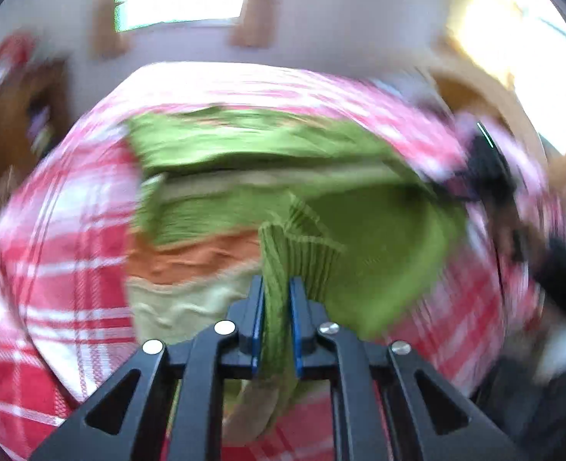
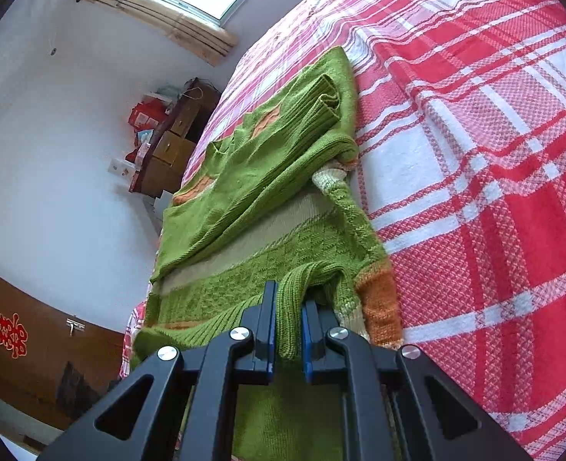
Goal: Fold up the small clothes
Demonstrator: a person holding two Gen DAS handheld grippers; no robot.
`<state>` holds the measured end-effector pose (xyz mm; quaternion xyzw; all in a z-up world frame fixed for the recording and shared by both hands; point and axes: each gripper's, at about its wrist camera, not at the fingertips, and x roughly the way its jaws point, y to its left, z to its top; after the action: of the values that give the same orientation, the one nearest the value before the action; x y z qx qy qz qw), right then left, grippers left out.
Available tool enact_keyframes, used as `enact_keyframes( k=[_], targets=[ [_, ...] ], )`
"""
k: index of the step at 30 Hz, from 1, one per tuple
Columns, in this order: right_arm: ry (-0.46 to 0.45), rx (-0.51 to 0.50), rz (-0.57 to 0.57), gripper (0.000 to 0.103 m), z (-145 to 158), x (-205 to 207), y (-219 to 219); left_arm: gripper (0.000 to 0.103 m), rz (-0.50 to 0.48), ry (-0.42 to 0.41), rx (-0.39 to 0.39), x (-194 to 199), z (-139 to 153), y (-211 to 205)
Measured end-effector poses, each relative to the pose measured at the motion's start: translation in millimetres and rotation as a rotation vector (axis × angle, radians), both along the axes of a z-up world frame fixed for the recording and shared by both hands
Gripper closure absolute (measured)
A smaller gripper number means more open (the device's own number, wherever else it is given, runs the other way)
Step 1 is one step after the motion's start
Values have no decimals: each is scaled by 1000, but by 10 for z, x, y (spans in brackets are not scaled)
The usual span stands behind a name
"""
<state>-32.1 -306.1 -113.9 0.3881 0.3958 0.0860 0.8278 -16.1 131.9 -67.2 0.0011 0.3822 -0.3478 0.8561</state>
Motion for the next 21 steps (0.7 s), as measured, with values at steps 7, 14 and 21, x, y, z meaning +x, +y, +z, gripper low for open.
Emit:
enact_keyframes(
  k=[7, 14, 21],
  targets=[
    [-16, 30, -33, 91, -8, -55, -18, 91, 166, 126, -38, 210, -205, 98],
    [-149, 212, 11, 29, 223, -176, -68, 49, 146, 143, -45, 218, -176, 174],
    [-243, 78, 10, 23, 590, -503, -117, 25, 103, 102, 38, 129, -167, 9]
  ],
)
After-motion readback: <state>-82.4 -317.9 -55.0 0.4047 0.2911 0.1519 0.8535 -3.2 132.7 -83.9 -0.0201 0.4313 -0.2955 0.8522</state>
